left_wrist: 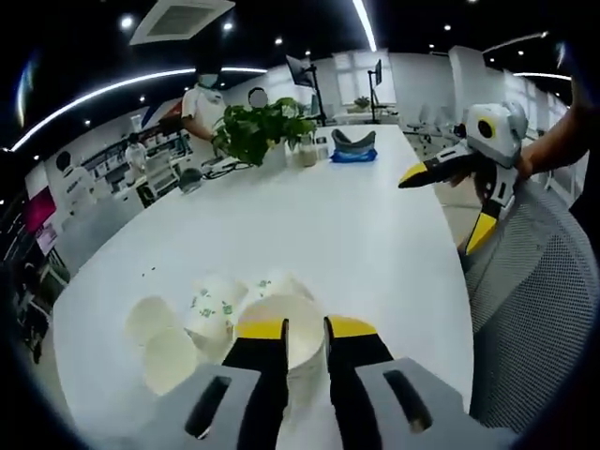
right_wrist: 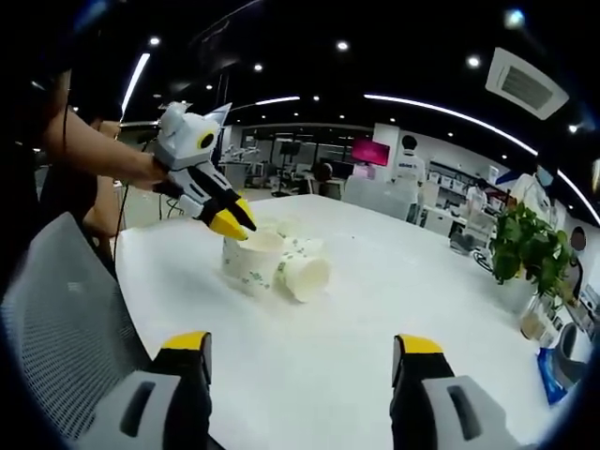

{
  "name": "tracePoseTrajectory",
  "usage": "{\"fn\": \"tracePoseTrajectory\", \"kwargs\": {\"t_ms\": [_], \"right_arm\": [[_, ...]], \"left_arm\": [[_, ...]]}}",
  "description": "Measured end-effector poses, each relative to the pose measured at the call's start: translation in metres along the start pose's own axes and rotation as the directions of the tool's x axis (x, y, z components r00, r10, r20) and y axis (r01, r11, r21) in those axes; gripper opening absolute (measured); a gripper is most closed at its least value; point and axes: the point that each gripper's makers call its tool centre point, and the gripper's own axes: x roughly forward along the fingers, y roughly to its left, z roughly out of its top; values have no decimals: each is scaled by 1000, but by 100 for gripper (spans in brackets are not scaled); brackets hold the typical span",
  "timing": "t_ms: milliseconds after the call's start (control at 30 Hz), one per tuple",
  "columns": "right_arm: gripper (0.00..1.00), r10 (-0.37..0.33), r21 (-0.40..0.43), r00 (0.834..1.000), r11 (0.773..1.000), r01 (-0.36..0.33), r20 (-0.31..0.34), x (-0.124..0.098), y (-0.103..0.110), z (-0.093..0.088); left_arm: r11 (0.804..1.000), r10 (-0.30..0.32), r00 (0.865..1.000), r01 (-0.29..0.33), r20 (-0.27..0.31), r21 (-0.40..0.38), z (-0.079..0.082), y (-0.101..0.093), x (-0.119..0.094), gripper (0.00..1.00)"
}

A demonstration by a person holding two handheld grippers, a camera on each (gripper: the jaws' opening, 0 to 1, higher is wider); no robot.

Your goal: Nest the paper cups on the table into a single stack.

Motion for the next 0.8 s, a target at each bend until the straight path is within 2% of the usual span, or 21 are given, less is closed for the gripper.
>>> {"fn": "tracePoseTrajectory", "kwargs": {"t_ms": [267,400,633,800], "right_arm": [[79,-4,-4,1000,1000,4,-3,0,-1,0],[78,-6,-5,1000,1000,6,-4,-1,-1,-1],[78,-8,-2,1000,1000,8,0,-1,-2,0],[78,-11,-3,1000,1000,11,2,-1,-2,0]], "left_arm": [[999,-41,998,39,-51,-27,-9,-3,11,11],[999,-49,996,48,-69,-16,-13,-5,14,3],[997,-58,996,54,-70,-46,-14,-5,17,0],[997,-67,995,64,-67,-50,-11,-8,11,0]]}}
